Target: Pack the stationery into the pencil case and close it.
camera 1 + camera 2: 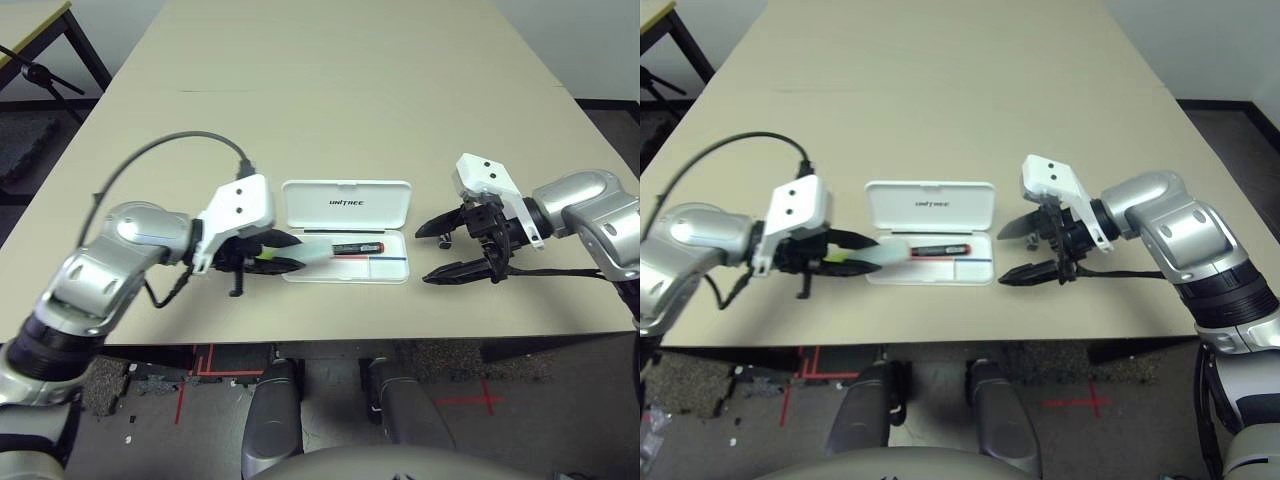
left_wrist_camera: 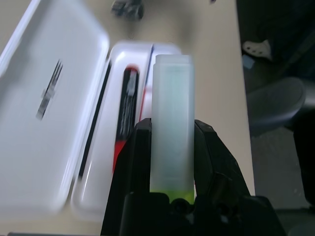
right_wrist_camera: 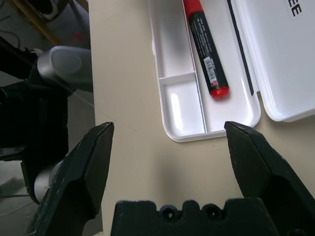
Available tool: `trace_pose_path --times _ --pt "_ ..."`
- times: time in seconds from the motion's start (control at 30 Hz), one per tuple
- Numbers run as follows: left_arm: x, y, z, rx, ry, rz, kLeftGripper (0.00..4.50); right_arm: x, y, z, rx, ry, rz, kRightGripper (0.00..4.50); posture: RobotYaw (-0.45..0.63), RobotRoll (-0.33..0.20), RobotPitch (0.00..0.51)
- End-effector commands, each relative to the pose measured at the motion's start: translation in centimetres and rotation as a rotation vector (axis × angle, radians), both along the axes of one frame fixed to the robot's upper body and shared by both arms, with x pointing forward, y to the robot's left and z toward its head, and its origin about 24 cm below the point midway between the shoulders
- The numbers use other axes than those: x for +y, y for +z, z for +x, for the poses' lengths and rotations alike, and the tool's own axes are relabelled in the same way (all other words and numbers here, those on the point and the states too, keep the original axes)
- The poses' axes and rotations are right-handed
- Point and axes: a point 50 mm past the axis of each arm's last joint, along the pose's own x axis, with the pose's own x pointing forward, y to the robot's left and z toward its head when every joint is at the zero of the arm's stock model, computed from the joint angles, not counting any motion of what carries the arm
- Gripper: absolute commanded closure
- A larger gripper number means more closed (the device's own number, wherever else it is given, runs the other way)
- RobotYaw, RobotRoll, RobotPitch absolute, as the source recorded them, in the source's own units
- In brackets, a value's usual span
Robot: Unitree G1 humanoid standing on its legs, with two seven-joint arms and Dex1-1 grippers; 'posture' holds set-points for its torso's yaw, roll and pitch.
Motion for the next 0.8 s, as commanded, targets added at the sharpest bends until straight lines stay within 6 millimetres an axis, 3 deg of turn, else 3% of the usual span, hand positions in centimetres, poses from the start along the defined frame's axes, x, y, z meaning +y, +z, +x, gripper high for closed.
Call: trace_pose_path --times 0.03,0.37,0.5,0.8 --pt "-1.1 -0.6 0.7 -0.002 -0.005 0.038 3.41 0.0 -0.2 0.0 -0.001 0.003 -0.017 0.00 0.03 0.000 0.144" --pt "-3.4 -2.7 1.5 0.004 -0.064 0.101 3.41 -0.2 -0.3 -0.2 -0.006 -0.007 -0.021 0.00 0.01 0.000 0.147" --pt "-3.1 -3.7 2.1 -0.028 -0.053 0.160 3.41 -0.1 -0.4 -0.3 -0.008 -0.012 -0.022 0.00 0.01 0.000 0.147" --pt "-2.8 -4.1 2.6 -0.053 -0.054 0.201 3.41 -0.2 -0.7 -0.4 -0.007 -0.014 -0.028 0.00 0.00 0.000 0.150"
